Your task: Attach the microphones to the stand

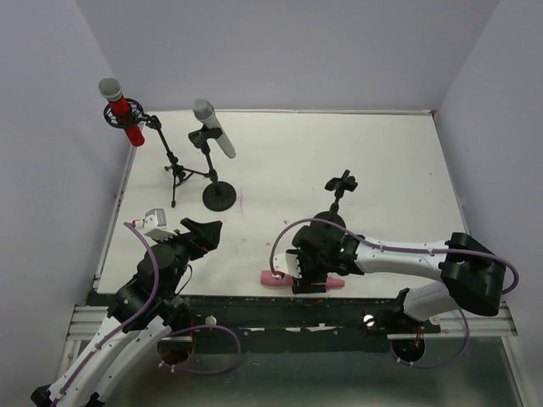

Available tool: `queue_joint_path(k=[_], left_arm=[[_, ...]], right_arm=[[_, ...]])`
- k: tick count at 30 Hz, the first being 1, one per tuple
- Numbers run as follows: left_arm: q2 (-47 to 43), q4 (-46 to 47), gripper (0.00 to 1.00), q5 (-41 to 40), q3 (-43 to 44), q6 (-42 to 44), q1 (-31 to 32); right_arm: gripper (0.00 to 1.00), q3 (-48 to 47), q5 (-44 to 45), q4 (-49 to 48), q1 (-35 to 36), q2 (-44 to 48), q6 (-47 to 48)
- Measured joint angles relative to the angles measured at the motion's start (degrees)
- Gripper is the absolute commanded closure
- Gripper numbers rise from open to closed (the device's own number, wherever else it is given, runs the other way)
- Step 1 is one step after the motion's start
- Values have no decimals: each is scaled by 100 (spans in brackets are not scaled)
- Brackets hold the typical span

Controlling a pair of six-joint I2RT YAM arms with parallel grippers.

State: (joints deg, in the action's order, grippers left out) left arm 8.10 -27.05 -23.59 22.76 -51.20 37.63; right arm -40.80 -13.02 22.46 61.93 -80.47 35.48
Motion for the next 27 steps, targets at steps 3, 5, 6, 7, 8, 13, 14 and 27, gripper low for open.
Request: queue_joint_path(k=[3,5,6,7,8,13,14,27], left_arm=[[0,-2,1,-9,-7,-105,0],[-2,31,1,-7,-37,-144,0],[-15,61,1,-2,-72,-166,0],[-42,109,1,7,-122,-195,0],[-125,186,1,31,-219,-229,0],[-752,1069,1,402,-1123,-579,0],[-772,1300,1,525,-1338,-678,0],[-101,4522,2,1779,-1950,-1137,0]], right_arm=[[43,20,184,-68,0,-105,-103],[61,28,264,-98,0,-114,-153],[69,28,291,-114,0,-131,-214],[74,28,317,-144,0,-153,-245],[77,15,315,-166,-7,-168,-282],[84,-105,-28,-72,-361,-201,-520],[84,-133,-162,-37,-479,-168,-553],[87,-883,-3270,603,-2315,1215,-894]])
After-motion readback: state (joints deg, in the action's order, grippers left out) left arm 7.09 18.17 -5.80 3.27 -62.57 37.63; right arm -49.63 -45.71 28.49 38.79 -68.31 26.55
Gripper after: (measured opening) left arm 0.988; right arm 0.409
